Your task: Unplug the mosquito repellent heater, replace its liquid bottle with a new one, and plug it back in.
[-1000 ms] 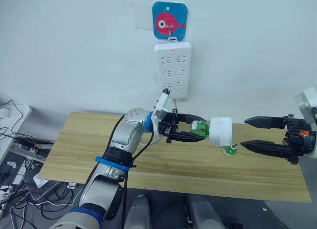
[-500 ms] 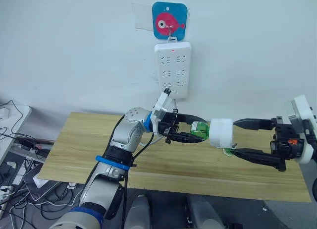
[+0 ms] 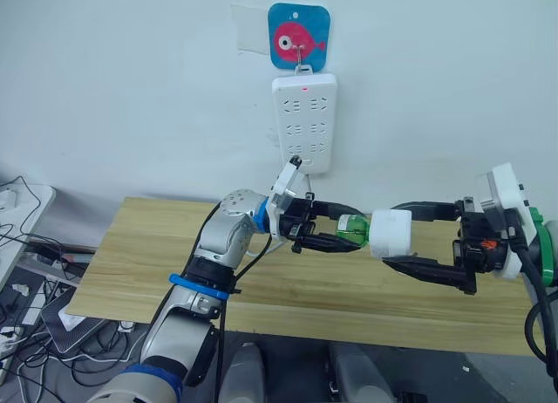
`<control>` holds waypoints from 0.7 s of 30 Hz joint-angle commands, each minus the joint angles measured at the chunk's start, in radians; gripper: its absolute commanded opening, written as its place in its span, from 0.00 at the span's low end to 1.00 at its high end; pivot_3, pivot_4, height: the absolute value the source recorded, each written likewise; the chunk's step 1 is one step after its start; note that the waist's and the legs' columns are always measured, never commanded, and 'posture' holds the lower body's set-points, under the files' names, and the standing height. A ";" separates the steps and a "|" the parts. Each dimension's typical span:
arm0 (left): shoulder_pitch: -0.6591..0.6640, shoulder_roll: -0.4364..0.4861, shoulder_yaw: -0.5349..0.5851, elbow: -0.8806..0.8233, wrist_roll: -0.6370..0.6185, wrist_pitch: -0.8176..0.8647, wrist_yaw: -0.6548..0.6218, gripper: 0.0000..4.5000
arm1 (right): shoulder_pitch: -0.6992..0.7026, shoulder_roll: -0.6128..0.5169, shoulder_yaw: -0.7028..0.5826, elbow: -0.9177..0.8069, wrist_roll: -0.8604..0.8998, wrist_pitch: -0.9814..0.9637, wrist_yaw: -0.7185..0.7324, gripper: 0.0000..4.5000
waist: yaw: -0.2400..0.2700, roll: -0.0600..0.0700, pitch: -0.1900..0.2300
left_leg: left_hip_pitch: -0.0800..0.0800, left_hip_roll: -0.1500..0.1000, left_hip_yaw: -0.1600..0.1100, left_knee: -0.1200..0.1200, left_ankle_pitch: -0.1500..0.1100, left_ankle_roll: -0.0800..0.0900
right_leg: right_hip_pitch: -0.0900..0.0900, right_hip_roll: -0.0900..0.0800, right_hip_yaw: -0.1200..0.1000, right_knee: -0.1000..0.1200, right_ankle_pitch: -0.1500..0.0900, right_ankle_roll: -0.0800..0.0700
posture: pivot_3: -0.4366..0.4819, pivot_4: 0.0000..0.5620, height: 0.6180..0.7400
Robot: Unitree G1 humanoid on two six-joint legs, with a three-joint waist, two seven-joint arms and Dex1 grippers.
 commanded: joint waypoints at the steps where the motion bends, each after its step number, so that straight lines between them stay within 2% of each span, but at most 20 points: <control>1: -0.004 -0.004 0.005 -0.051 -0.024 0.005 0.001 0.50 | -0.012 0.005 -0.002 -0.010 -0.003 -0.023 0.009 0.80 | 0.000 0.000 0.000 | 0.000 0.000 0.000 0.000 0.000 0.000 | 0.000 0.000 0.000 0.000 0.000 0.000 | 0.38 0.34 1.00; 3: -0.004 -0.004 0.005 -0.053 -0.024 0.008 0.003 0.50 | -0.013 0.004 -0.001 -0.006 -0.006 -0.026 0.013 0.65 | 0.000 0.000 0.000 | 0.000 0.000 0.000 0.000 0.000 0.000 | 0.000 0.000 0.000 0.000 0.000 0.000 | 0.38 0.34 1.00; 21: -0.014 0.005 0.006 -0.044 -0.014 0.015 0.001 0.50 | -0.081 -0.011 -0.005 -0.001 0.044 0.018 -0.009 0.65 | 0.000 0.000 0.000 | 0.000 0.000 0.000 0.000 0.000 0.000 | 0.000 0.000 0.000 0.001 0.000 0.000 | 0.38 0.35 1.00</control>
